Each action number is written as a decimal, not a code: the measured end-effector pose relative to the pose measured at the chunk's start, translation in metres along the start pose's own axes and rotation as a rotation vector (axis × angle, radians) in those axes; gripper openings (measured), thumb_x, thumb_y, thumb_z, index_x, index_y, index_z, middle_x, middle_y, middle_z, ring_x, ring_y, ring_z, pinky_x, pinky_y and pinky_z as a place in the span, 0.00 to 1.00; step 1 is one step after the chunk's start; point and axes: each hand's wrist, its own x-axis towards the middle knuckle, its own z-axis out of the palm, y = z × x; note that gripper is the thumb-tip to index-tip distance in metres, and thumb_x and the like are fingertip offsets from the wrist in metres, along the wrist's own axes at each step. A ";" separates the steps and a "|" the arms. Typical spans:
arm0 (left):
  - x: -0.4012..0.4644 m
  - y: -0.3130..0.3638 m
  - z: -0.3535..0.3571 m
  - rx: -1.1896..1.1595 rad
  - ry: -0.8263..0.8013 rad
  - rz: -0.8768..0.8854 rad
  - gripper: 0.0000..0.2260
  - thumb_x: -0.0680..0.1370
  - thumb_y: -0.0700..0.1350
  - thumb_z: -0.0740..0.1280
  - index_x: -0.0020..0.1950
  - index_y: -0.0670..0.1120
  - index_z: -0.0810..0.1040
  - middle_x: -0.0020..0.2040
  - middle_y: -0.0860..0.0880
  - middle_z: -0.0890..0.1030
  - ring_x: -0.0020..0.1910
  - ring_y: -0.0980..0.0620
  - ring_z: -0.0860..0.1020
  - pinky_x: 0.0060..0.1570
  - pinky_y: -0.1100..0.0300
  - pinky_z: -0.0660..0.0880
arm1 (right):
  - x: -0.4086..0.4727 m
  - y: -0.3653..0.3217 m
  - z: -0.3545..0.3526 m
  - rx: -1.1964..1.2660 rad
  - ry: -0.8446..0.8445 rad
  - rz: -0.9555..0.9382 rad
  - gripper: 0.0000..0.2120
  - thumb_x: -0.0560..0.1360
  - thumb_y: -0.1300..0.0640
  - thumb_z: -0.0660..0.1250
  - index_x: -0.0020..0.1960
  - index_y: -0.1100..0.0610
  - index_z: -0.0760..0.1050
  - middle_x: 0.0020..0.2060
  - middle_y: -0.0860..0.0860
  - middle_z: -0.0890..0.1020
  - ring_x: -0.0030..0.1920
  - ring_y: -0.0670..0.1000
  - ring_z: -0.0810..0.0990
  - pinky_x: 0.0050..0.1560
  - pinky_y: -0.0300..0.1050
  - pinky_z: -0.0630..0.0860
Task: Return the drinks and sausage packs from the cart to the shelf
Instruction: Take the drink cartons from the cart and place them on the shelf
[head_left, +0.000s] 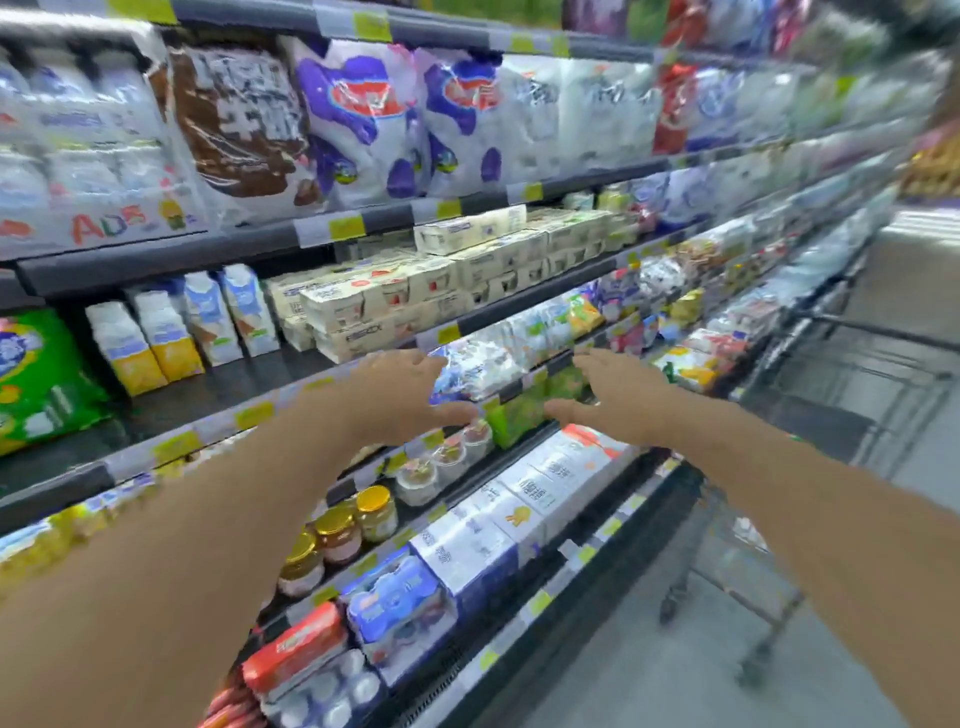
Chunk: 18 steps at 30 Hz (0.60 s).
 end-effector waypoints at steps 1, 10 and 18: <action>0.017 0.026 -0.001 -0.007 -0.016 0.038 0.44 0.72 0.74 0.51 0.80 0.48 0.54 0.79 0.45 0.59 0.76 0.43 0.61 0.72 0.45 0.61 | -0.010 0.028 0.000 -0.002 -0.013 0.050 0.49 0.71 0.24 0.52 0.80 0.55 0.53 0.80 0.53 0.56 0.78 0.57 0.57 0.74 0.60 0.63; 0.126 0.258 0.000 0.013 -0.016 0.431 0.42 0.74 0.74 0.51 0.80 0.50 0.52 0.78 0.44 0.61 0.75 0.42 0.62 0.72 0.44 0.61 | -0.107 0.236 0.008 0.040 -0.028 0.432 0.44 0.71 0.25 0.56 0.75 0.55 0.64 0.73 0.58 0.69 0.70 0.61 0.70 0.68 0.59 0.70; 0.192 0.393 0.001 0.022 -0.001 0.596 0.44 0.73 0.74 0.50 0.80 0.47 0.55 0.78 0.44 0.60 0.76 0.43 0.61 0.72 0.44 0.61 | -0.160 0.345 0.027 0.050 -0.084 0.620 0.44 0.73 0.27 0.55 0.78 0.55 0.58 0.76 0.56 0.64 0.75 0.58 0.64 0.73 0.55 0.63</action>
